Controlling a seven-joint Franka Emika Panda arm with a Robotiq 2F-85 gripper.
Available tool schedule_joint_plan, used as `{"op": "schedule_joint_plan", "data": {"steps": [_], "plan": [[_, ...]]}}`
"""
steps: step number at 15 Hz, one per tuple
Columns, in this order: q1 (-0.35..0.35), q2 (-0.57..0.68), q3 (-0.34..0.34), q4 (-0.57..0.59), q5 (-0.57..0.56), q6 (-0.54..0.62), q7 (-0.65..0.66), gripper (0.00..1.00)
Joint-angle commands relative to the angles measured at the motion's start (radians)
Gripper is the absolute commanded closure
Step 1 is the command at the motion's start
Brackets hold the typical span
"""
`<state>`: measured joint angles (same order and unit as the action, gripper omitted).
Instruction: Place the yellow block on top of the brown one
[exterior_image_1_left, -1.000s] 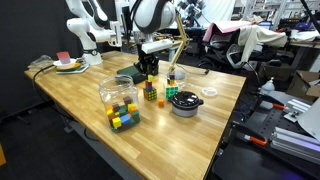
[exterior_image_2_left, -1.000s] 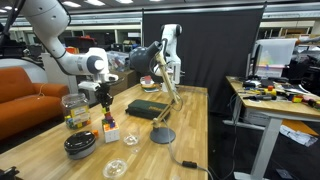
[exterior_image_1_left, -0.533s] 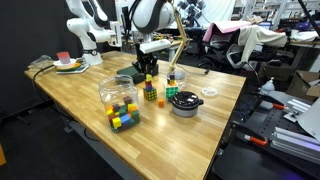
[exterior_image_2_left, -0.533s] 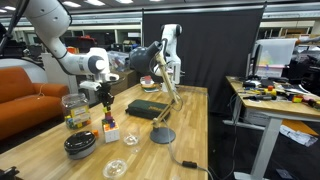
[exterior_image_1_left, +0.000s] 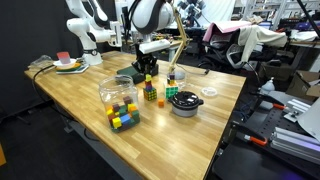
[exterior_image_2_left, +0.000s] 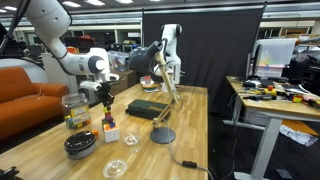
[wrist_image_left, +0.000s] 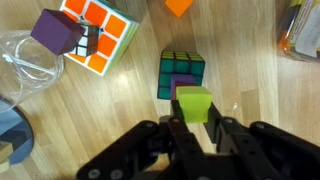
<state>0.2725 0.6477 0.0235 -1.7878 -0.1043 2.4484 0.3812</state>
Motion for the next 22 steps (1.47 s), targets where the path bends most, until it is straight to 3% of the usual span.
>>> {"op": "schedule_joint_plan", "data": {"steps": [1,7,8,10,16,22], "plan": [[0.015,0.017,-0.02,0.036,-0.001,-0.028,0.012,0.93],[0.011,0.031,-0.022,0.055,0.004,-0.042,0.006,0.91],[0.008,0.031,-0.017,0.057,0.01,-0.053,0.003,0.49],[0.004,0.031,-0.013,0.058,0.016,-0.07,0.0,0.42],[0.003,0.031,-0.012,0.06,0.015,-0.1,0.002,0.02],[0.007,-0.07,-0.019,-0.001,0.011,-0.17,0.036,0.0]]}}
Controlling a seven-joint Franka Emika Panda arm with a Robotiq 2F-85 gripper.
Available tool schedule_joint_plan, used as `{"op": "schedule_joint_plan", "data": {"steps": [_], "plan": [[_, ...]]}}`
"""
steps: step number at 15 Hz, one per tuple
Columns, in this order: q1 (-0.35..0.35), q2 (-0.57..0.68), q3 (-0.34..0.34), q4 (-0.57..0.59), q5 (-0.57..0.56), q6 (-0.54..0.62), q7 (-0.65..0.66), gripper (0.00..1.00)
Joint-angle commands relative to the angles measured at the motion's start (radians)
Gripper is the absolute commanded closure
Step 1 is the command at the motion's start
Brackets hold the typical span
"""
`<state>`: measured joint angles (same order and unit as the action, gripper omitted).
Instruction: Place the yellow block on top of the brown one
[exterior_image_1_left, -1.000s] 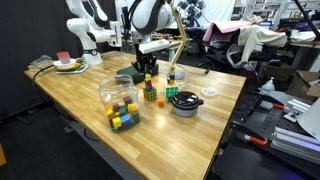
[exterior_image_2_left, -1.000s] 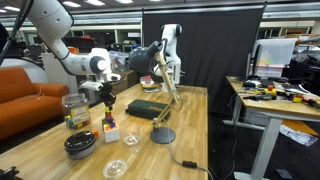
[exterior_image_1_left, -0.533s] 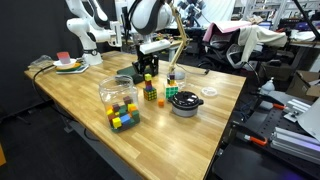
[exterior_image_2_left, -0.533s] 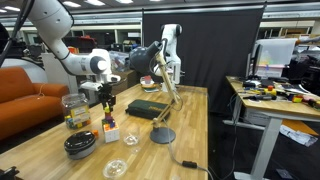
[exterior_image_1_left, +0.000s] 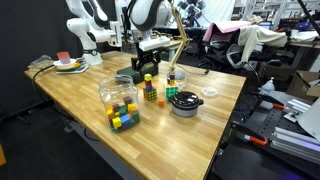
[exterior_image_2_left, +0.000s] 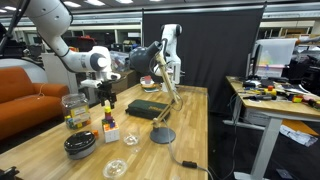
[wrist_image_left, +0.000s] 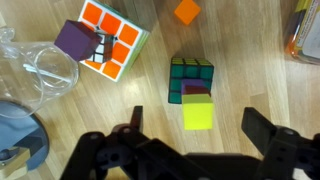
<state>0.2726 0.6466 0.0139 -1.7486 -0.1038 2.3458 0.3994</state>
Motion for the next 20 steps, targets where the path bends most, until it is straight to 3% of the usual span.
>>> {"op": "schedule_joint_plan", "data": {"steps": [1,5,12,13,20], "plan": [[0.011,-0.099,-0.015,-0.06,0.001,-0.092,0.036,0.0],[-0.008,-0.203,0.011,-0.144,0.013,-0.161,0.03,0.0],[-0.054,-0.302,0.087,-0.283,0.141,-0.136,-0.135,0.0],[-0.026,-0.263,0.066,-0.234,0.098,-0.161,-0.07,0.0],[-0.039,-0.278,0.076,-0.254,0.116,-0.158,-0.105,0.0]]}}
